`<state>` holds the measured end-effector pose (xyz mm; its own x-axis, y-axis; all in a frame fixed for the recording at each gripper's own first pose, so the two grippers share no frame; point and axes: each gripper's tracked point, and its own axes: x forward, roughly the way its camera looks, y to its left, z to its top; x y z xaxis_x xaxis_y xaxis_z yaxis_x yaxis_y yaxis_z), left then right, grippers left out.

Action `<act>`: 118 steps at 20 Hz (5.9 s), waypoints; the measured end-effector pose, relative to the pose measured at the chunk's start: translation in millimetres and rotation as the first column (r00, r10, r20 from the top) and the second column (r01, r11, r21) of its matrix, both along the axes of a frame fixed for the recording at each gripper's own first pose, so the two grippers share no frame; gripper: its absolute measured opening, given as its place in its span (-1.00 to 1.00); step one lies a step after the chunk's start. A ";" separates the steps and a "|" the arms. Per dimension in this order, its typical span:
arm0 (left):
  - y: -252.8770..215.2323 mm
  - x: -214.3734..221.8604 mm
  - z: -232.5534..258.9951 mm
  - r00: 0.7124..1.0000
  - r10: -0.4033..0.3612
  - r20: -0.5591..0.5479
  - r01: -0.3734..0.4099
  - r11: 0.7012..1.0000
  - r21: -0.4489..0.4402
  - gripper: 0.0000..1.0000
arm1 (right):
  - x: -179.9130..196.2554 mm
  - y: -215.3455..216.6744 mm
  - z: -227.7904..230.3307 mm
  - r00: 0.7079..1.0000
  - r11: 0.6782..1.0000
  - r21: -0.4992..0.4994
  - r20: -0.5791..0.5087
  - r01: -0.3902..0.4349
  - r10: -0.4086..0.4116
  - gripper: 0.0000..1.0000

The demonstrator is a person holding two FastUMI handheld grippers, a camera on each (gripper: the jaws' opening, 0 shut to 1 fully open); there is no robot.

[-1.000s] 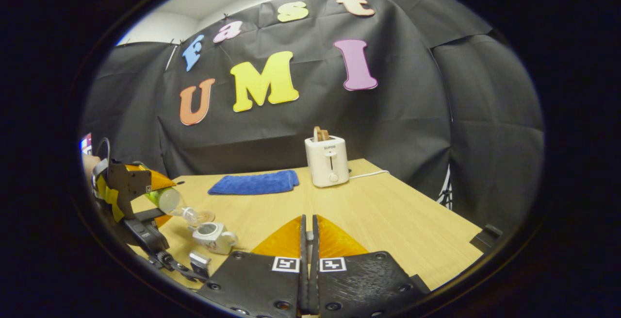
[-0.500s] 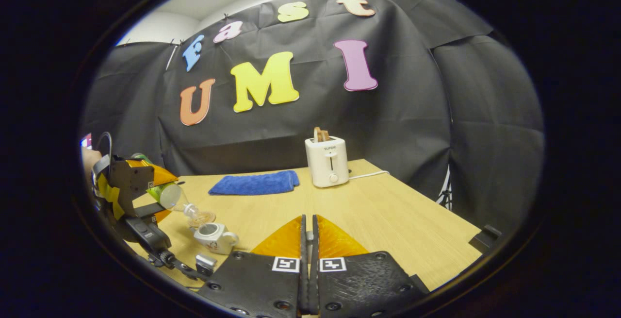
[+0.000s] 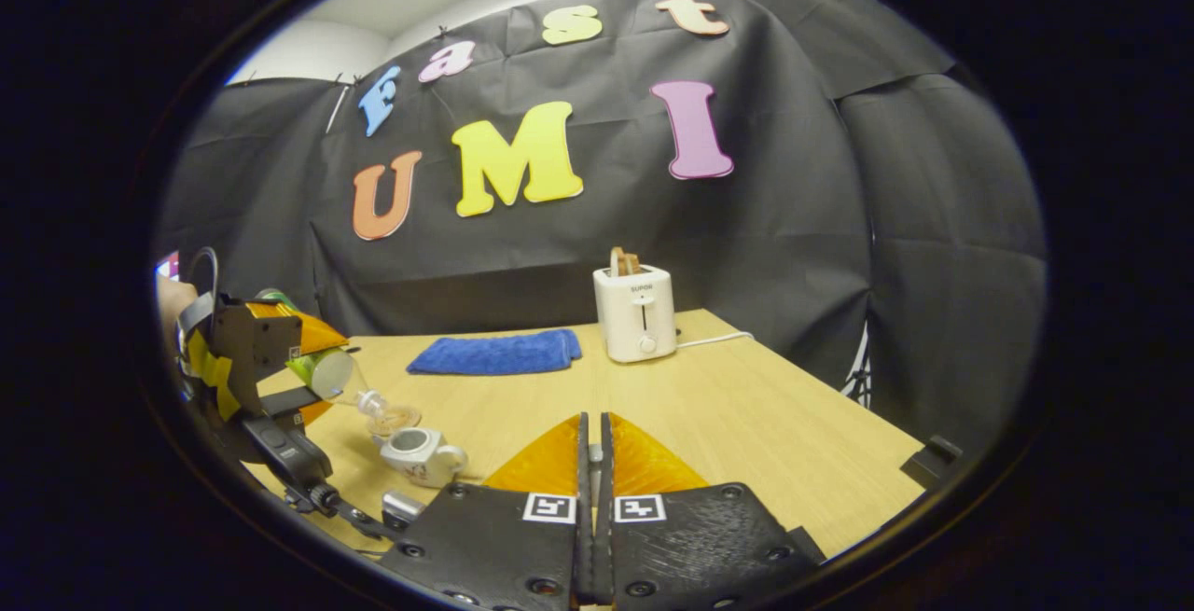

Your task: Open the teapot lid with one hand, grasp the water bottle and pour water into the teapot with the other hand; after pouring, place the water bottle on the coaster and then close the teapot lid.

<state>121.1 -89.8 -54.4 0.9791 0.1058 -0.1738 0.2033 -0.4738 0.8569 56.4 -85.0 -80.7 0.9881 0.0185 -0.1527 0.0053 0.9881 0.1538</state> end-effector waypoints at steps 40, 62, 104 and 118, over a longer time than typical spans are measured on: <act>26.4 24.1 31.1 0.998 0.068 -0.013 -0.059 0.727 -0.684 0.51 | -3.6 -7.5 6.5 1.000 0.999 -0.033 0.015 0.028 -0.027 -0.99; 35.9 82.6 27.8 0.996 0.083 0.029 0.065 -0.478 -0.876 0.57 | 3.1 3.5 -1.4 1.000 0.999 -0.035 0.028 0.015 -0.014 -0.99; 127.0 -45.3 66.5 0.988 0.153 0.006 0.079 -0.476 -0.876 0.85 | 17.7 124.4 12.4 0.983 0.979 -0.114 0.056 -0.170 0.177 -0.97; 134.8 -67.3 36.6 0.987 0.157 -0.031 0.059 -0.536 -0.842 0.86 | 71.7 186.3 -27.3 0.964 0.961 -0.085 -0.029 -0.264 0.263 -0.95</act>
